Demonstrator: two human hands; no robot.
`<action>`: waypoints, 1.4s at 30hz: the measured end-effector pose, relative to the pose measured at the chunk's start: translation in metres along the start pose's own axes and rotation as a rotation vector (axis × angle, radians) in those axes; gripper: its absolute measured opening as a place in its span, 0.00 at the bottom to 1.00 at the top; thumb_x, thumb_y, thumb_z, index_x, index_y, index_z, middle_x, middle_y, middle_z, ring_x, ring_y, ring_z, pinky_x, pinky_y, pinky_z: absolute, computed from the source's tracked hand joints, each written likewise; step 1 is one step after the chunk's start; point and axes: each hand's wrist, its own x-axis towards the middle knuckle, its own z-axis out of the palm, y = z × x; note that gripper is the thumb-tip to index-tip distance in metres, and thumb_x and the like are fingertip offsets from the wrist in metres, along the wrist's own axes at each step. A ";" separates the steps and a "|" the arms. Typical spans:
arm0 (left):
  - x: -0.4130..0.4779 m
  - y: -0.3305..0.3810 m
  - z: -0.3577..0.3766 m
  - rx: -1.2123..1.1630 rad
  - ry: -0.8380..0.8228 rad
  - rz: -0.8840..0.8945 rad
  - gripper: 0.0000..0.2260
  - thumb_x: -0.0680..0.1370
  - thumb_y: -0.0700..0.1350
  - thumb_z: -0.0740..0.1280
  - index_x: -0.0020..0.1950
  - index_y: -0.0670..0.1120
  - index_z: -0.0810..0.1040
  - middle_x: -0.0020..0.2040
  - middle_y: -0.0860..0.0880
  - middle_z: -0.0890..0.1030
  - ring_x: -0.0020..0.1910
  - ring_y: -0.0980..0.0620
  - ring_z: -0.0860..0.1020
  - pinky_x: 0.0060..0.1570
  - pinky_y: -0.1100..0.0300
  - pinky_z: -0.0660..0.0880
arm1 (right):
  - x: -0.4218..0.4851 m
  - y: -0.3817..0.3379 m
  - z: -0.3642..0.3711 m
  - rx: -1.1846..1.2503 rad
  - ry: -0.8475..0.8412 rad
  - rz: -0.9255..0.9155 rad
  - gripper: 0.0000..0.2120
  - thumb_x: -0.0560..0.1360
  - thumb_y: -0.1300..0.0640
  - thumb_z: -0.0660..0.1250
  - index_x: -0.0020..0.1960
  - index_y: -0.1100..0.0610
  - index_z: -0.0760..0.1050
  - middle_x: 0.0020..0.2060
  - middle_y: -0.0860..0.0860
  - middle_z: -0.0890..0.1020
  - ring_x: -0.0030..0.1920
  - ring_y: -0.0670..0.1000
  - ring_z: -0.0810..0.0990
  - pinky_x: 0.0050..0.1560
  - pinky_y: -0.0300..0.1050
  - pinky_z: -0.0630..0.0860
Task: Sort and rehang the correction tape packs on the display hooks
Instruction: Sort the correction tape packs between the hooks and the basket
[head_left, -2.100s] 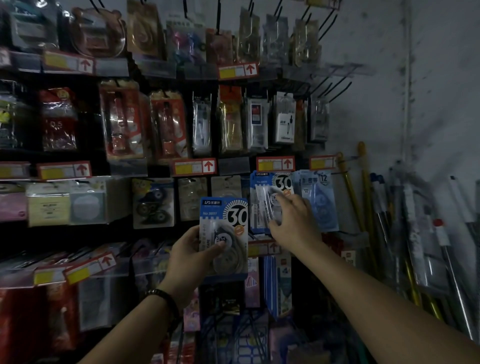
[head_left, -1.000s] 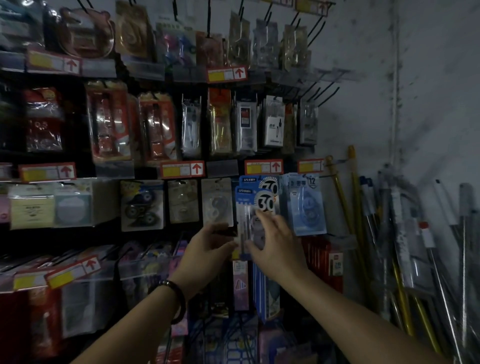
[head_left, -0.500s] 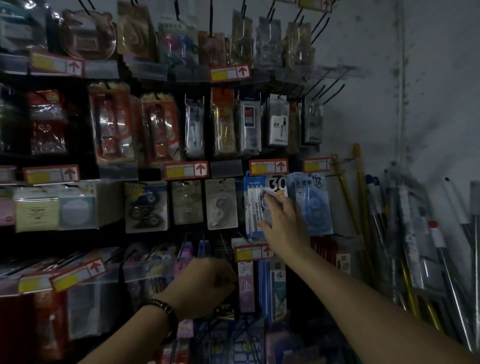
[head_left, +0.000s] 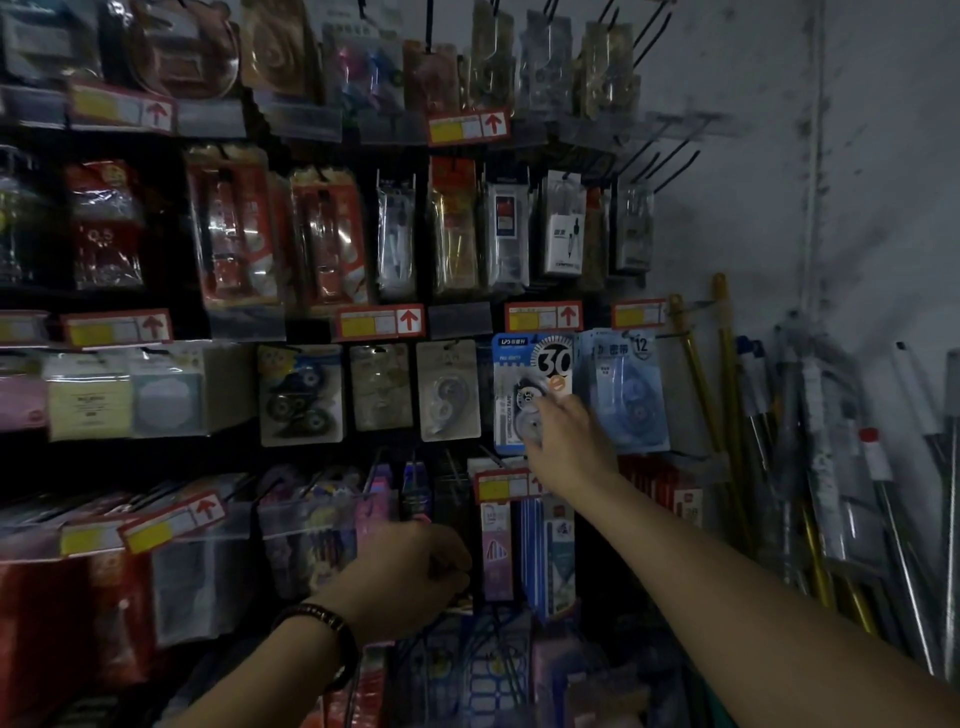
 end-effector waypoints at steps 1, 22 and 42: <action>-0.006 -0.003 0.002 -0.003 -0.008 -0.005 0.08 0.81 0.50 0.71 0.59 0.54 0.87 0.54 0.62 0.85 0.51 0.67 0.81 0.53 0.70 0.78 | -0.006 -0.001 0.001 -0.004 -0.001 -0.001 0.25 0.81 0.53 0.68 0.77 0.51 0.69 0.70 0.55 0.73 0.67 0.57 0.74 0.61 0.52 0.78; -0.361 -0.111 0.236 -0.123 -0.452 -0.590 0.07 0.82 0.52 0.71 0.58 0.54 0.86 0.56 0.54 0.85 0.47 0.59 0.81 0.46 0.66 0.78 | -0.473 -0.038 0.207 0.405 -0.846 0.084 0.04 0.75 0.53 0.71 0.49 0.50 0.80 0.37 0.43 0.79 0.41 0.46 0.81 0.41 0.44 0.79; -0.448 -0.170 0.404 -0.248 -0.981 -0.882 0.17 0.84 0.54 0.66 0.69 0.49 0.80 0.65 0.46 0.83 0.63 0.46 0.82 0.65 0.50 0.79 | -0.694 0.002 0.407 0.118 -1.242 0.797 0.32 0.72 0.57 0.75 0.72 0.59 0.68 0.67 0.61 0.78 0.68 0.62 0.77 0.65 0.51 0.76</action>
